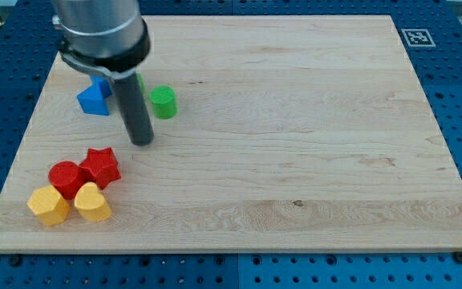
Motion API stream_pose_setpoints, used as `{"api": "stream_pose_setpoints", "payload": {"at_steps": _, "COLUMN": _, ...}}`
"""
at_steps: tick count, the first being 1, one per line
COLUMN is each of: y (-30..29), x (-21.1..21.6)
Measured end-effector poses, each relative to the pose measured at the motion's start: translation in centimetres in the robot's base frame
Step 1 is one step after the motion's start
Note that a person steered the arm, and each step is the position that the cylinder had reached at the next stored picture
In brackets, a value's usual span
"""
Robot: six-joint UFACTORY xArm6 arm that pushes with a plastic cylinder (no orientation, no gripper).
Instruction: Slide the green circle to the group of blocks
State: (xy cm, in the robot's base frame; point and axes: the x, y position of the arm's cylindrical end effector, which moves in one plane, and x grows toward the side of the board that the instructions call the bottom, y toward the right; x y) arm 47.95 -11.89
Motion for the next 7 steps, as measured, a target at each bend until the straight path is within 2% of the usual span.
{"api": "stream_pose_setpoints", "payload": {"at_steps": 1, "y": 5.1, "x": -1.0}}
{"api": "stream_pose_setpoints", "payload": {"at_steps": 2, "y": 7.3, "x": -2.6}}
{"api": "stream_pose_setpoints", "payload": {"at_steps": 3, "y": 7.2, "x": -2.9}}
{"api": "stream_pose_setpoints", "payload": {"at_steps": 6, "y": 0.1, "x": -5.6}}
{"api": "stream_pose_setpoints", "payload": {"at_steps": 7, "y": 5.0, "x": -5.4}}
